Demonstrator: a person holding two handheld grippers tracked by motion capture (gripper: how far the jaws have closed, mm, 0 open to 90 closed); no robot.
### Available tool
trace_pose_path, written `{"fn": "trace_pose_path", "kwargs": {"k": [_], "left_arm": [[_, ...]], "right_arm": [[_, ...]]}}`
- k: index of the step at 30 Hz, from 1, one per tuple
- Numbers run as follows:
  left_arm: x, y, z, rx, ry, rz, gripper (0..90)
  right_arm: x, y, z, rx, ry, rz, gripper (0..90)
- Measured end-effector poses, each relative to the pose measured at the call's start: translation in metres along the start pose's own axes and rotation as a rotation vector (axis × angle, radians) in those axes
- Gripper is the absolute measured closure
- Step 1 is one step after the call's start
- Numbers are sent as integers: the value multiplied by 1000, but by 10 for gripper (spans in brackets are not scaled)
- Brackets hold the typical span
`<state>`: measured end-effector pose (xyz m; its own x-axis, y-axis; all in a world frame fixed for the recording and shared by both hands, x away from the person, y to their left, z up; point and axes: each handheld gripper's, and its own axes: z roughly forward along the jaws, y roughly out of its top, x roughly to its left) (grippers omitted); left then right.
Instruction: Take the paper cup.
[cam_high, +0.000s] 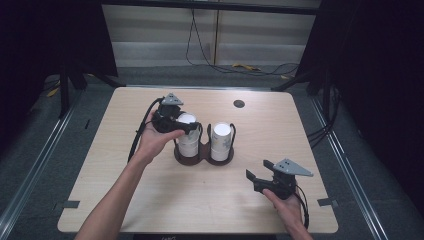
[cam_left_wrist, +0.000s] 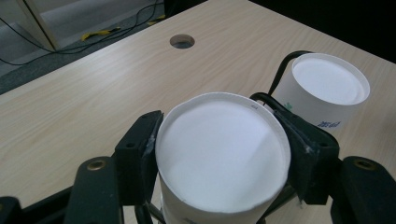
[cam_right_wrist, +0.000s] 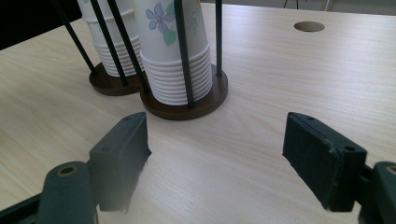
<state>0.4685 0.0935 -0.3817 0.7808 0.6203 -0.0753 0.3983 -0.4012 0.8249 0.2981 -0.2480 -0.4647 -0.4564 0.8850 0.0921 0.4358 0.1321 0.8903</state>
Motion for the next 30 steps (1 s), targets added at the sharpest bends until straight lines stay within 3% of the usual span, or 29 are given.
{"fn": "trace_pose_path", "kwargs": {"k": [6,30], "left_arm": [[-2,5,-3,4,7,25,357],[3,12,-17,-86,-19,1,361]], "right_arm": [[0,0,0,2,1,0,225],[0,0,0,0,9,0,224]]}}
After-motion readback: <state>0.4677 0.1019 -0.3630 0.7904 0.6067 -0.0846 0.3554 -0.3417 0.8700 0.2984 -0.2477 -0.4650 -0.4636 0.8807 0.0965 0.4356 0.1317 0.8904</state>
